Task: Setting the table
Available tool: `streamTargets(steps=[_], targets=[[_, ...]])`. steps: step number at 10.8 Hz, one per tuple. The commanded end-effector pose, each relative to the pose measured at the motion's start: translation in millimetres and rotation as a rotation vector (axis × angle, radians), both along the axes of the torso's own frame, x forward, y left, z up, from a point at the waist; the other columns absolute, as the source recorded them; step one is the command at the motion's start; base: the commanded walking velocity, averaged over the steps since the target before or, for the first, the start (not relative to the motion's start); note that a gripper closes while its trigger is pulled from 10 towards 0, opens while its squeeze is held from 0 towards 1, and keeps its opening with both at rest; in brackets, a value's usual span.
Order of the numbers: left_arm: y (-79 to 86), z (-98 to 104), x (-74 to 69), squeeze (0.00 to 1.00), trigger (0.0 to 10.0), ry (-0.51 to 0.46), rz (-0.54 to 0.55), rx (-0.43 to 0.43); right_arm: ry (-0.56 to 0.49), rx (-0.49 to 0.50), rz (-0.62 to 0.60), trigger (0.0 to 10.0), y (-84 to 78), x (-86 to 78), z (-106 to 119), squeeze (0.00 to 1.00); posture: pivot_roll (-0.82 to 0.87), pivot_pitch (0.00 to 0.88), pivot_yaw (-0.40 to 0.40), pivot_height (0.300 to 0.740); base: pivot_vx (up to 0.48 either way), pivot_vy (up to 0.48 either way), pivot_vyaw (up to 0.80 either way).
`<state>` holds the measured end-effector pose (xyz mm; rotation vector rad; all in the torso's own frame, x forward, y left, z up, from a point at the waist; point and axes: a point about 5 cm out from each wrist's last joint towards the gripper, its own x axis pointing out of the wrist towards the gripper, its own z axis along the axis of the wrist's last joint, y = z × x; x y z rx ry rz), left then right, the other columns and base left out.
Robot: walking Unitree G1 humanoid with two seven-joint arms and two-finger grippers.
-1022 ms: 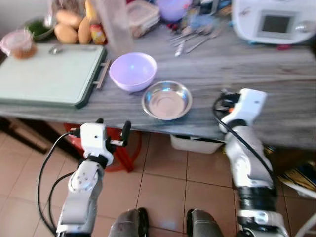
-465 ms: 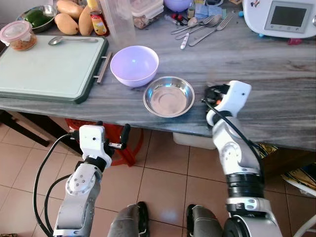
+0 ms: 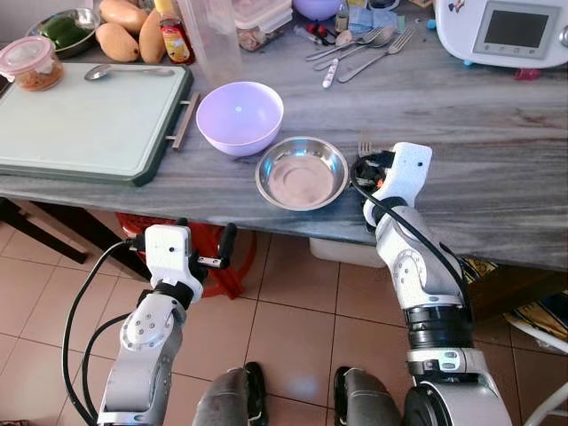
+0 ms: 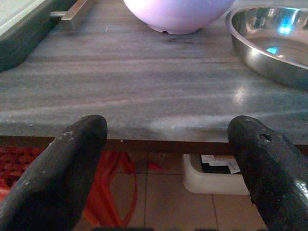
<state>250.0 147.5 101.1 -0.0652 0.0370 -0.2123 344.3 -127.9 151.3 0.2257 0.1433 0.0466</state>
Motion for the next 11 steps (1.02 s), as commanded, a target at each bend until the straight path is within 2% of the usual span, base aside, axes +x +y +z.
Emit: streamTargets(steps=[1,5,6,7,11], targets=[[1.3,-1.3,-1.6,0.0,10.0,0.012,0.002,0.007,0.117,-0.005,0.02,10.0,4.1,-4.9,-25.0,0.0,0.0,0.233,0.088,0.74,0.0,0.0,0.0],[-0.5,-1.2,-0.8,0.0,10.0,0.015,-0.007,0.004,0.15,-0.023,0.056,10.0,11.7,-0.2,-26.6,0.0,0.0,0.234,0.087,0.74,0.0,0.0,0.0],[-0.8,-1.3,-0.6,0.0,10.0,0.015,-0.007,0.003,0.16,-0.025,0.059,10.0,11.2,0.2,-29.0,0.31,0.0,0.234,0.087,0.74,0.0,0.0,0.0],[-1.2,-1.4,-0.4,0.0,10.0,0.016,-0.008,0.002,0.168,-0.031,0.067,10.0,11.2,-0.3,-31.0,1.0,0.0,0.233,0.086,0.74,0.0,0.0,0.0],[-2.1,-1.5,0.6,0.0,10.0,0.016,-0.012,0.0,0.144,-0.07,0.03,10.0,2.1,-2.9,-27.8,1.0,0.0,0.231,0.084,0.74,0.0,0.0,0.0]])
